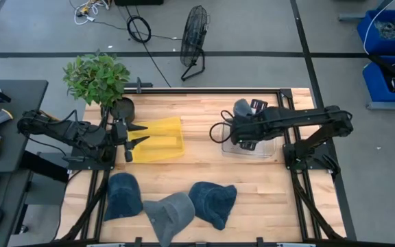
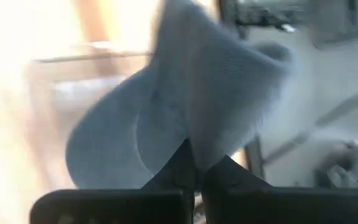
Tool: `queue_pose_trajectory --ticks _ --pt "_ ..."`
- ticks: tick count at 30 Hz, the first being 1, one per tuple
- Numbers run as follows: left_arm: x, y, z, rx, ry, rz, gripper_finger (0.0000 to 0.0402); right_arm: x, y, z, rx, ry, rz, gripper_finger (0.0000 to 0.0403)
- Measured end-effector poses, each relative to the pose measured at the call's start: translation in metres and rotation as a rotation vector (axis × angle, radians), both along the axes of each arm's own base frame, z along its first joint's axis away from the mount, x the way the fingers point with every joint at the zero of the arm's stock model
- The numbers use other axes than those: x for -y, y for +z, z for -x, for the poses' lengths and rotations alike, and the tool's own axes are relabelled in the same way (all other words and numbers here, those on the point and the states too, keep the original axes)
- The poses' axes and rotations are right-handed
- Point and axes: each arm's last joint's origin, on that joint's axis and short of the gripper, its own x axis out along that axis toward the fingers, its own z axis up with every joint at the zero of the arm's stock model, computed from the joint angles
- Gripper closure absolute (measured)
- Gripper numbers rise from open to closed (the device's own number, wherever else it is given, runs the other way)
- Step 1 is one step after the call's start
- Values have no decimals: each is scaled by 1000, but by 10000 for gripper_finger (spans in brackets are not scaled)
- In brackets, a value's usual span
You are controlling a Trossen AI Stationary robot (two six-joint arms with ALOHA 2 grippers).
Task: Pick & Place hat
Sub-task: Put the right gray cap into the transparent bin
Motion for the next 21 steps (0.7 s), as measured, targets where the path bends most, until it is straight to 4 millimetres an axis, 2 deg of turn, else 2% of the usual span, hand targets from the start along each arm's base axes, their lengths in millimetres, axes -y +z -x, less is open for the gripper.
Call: queue_pose_trajectory --ticks 5,10,16,21 --pt "0 0 0 0 0 1 246 -14 14 1 29 88 -193 392" --pt "0 0 0 0 0 1 246 -19 11 2 23 62 -193 392" --pt "0 0 0 1 1 6 246 -14 -6 1 -53 69 -117 392" --pt "0 0 0 8 6 27 246 -11 -35 3 -193 112 -95 392"
